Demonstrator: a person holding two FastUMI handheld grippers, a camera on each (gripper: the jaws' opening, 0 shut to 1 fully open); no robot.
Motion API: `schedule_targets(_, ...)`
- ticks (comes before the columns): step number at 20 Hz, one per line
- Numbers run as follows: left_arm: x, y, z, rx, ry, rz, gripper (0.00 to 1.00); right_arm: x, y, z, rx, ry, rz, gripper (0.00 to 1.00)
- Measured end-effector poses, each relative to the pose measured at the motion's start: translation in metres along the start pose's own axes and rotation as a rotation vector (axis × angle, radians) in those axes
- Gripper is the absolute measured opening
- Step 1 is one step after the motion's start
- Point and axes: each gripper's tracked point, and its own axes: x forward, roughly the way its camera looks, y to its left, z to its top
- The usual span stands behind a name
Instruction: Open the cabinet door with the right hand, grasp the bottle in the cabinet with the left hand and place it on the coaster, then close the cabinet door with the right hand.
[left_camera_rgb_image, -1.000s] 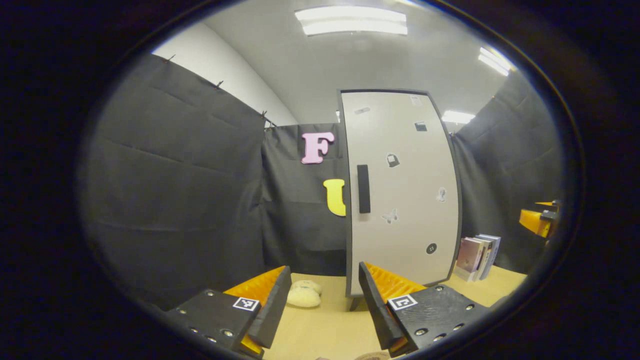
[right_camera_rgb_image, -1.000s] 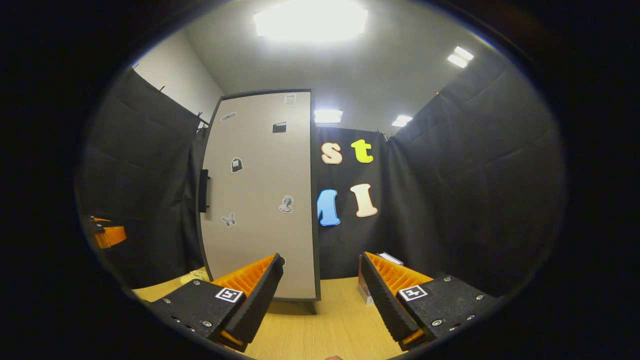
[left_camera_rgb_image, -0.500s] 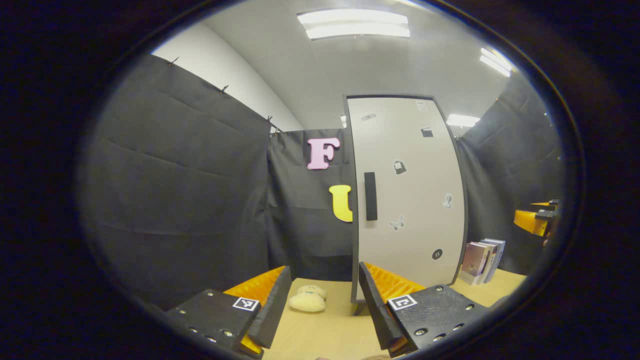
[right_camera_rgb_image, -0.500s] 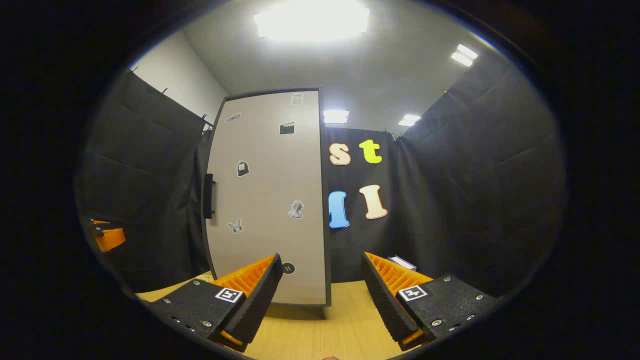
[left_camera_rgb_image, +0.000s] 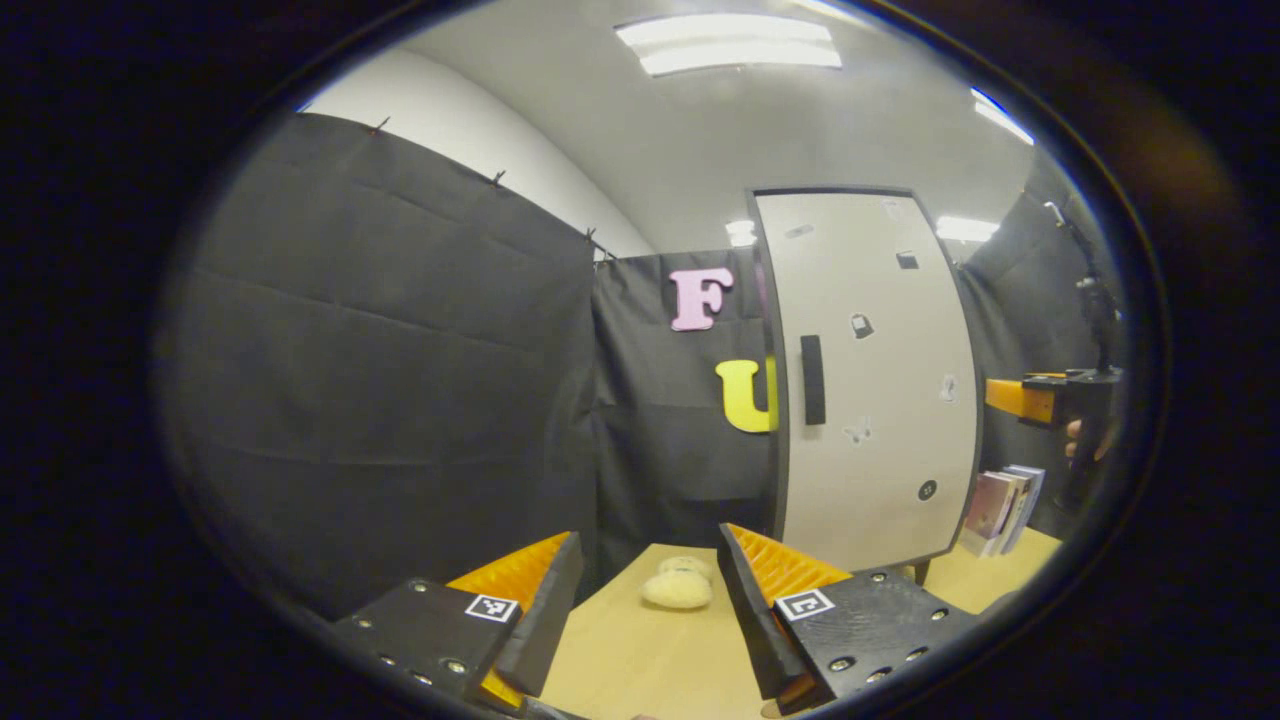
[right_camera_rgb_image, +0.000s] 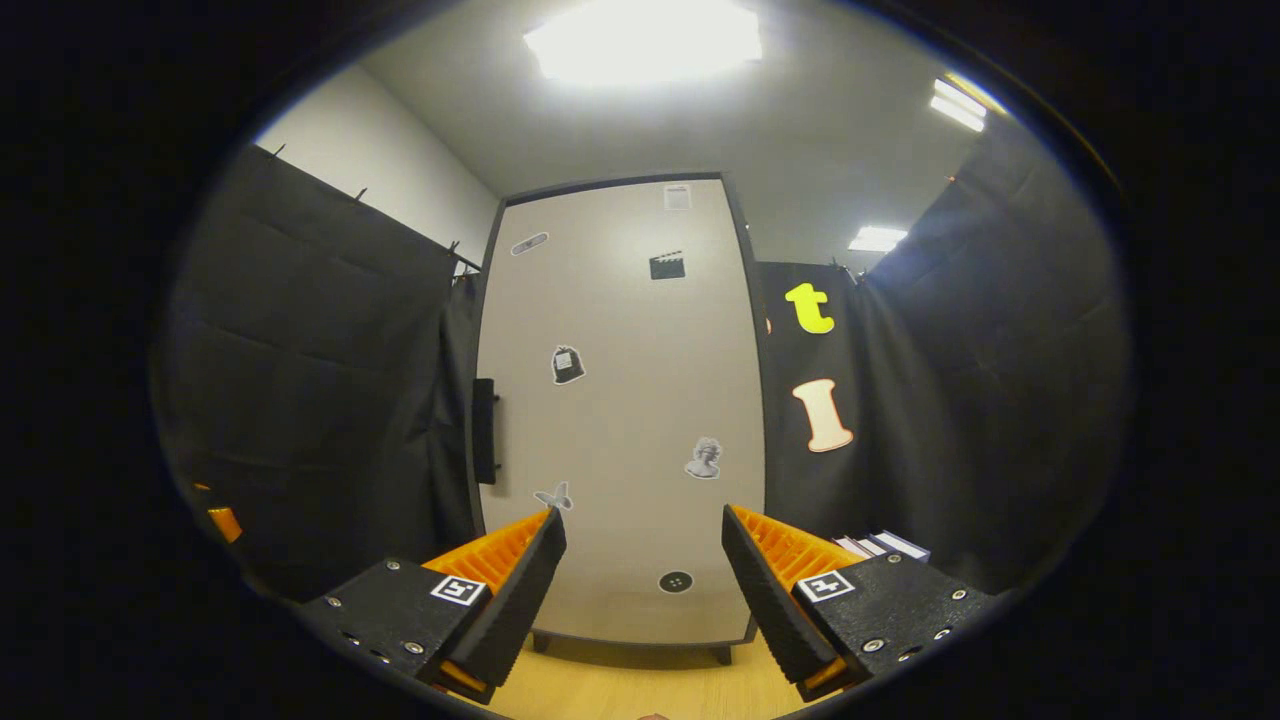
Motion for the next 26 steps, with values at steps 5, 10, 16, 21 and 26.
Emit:
schedule_targets(5,-0.007,0.047,-0.007,0.006,0.010,0.088,0.78,0.035,0.050,0.011,0.007,-0.018,0.068,0.97)
schedule_targets(10,-0.008,0.085,-0.019,-0.006,0.025,0.149,0.78,0.075,0.100,0.028,0.005,-0.052,0.117,0.97)
schedule_targets(16,-0.005,0.125,-0.034,-0.015,0.048,0.204,0.78,0.127,0.145,0.034,0.022,-0.047,0.121,0.97)
schedule_targets(21,-0.011,0.151,-0.034,-0.003,0.051,0.236,0.72,0.172,0.157,0.021,0.026,0.003,0.063,0.88)
schedule_targets(26,-0.008,0.163,-0.039,-0.001,0.059,0.239,0.72,0.205,0.167,0.001,0.018,0.081,0.026,0.72)
